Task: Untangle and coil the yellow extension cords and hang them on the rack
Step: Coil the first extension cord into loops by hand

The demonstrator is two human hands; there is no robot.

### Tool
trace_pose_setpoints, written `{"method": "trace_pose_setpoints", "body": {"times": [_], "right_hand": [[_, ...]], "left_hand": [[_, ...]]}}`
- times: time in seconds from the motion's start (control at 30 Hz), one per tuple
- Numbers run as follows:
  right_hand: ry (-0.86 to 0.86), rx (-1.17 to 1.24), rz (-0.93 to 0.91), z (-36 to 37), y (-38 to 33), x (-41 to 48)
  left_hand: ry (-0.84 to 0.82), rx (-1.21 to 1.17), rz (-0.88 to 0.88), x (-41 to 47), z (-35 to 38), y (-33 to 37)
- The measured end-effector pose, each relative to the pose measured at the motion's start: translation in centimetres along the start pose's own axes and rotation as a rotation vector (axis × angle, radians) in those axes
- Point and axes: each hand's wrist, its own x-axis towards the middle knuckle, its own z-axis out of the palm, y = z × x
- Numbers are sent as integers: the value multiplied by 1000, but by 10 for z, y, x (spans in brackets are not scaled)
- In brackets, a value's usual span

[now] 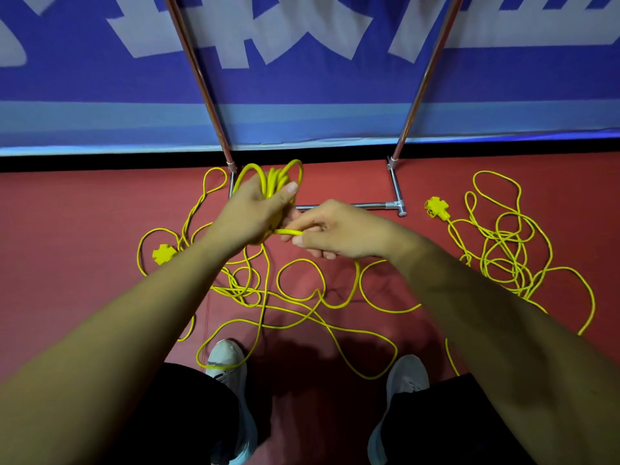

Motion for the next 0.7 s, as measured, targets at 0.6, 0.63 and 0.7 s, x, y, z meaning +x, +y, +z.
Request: {"method": "trace_pose_setpoints", "body": {"times": [0.6,0.63,0.7], "right_hand": [[283,54,564,15,61,17],[213,94,568,22,56,16],[126,174,514,29,45,16]], "left_hand": [[157,-1323,-105,26,-43,-13],[168,-1300,-83,27,-42,-13],[205,-1149,-55,28,-40,-13]]}}
